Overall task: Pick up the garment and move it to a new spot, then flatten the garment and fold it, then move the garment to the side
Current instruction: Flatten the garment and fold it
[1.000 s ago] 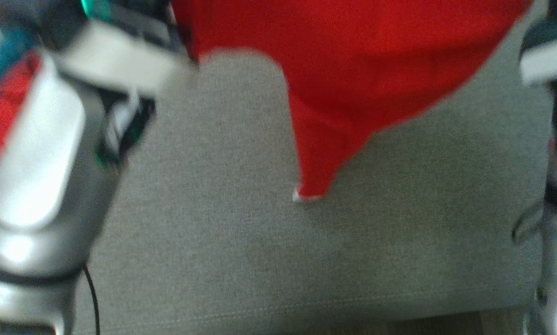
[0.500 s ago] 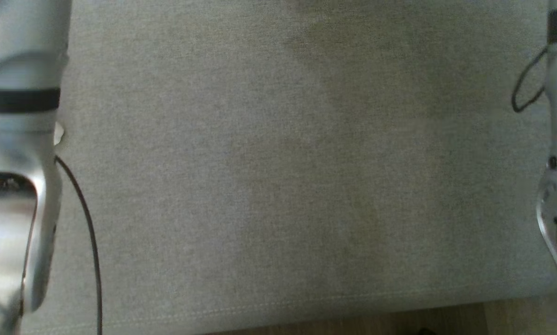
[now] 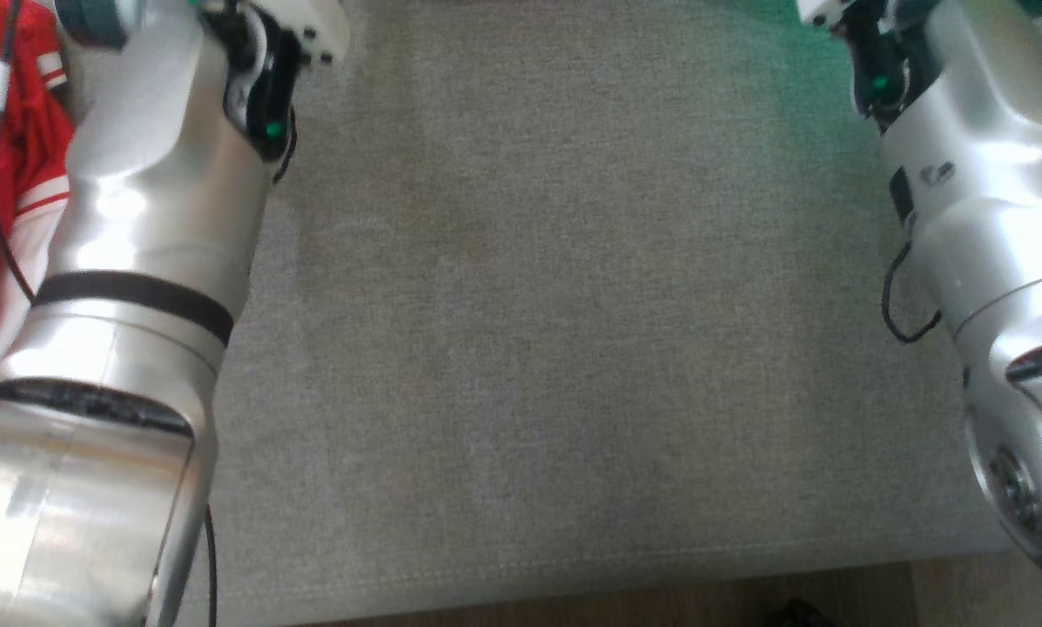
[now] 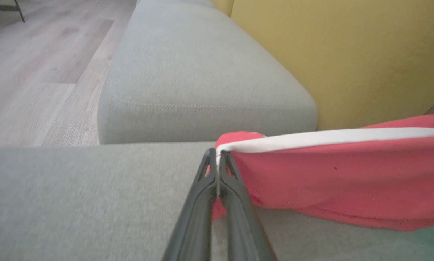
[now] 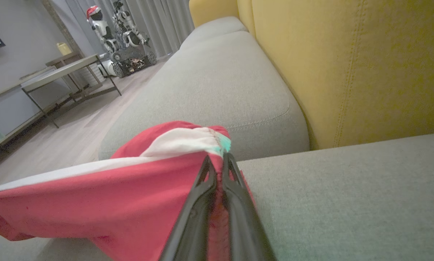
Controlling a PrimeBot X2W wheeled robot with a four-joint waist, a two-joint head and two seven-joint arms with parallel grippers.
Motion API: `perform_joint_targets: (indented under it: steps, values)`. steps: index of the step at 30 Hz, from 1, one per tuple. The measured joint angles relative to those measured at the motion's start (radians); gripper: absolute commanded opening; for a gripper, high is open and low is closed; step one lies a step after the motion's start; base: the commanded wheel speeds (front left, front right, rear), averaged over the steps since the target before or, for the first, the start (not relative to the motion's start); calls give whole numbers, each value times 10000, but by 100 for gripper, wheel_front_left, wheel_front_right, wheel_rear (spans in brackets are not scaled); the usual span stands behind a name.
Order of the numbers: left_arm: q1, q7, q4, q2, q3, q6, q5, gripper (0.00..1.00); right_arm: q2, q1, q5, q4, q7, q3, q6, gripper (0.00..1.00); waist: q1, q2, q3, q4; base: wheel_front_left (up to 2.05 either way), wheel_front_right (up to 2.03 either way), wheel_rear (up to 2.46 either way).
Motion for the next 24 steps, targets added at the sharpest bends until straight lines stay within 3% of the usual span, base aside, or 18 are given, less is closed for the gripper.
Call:
perform_joint_targets:
  steps: [5, 8, 15, 24]
  values:
    - [614, -2, -98, -8, 10, -2, -201, 0, 12, 626, 134, -153, -267, 408, 0, 0, -1, 0, -127, -19, 0, 0, 0]
    - [1724, -6, -941, -2, 8, 8, -305, 0, 13, 1745, 366, -731, -328, 663, 0, 0, -2, 0, -367, -40, 0, 0, 0]
    - [5205, -17, -3676, 25, 290, 249, 328, 0, -40, 5291, 349, -3488, -328, 564, 0, 0, -3, 1, -1215, -54, 0, 0, 0]
    - [9166, -17, -6922, 219, 550, 537, 1279, 0, -17, 9365, -94, -6109, -328, -525, 0, 0, -3, 1, -2446, -39, 0, 0, 0]
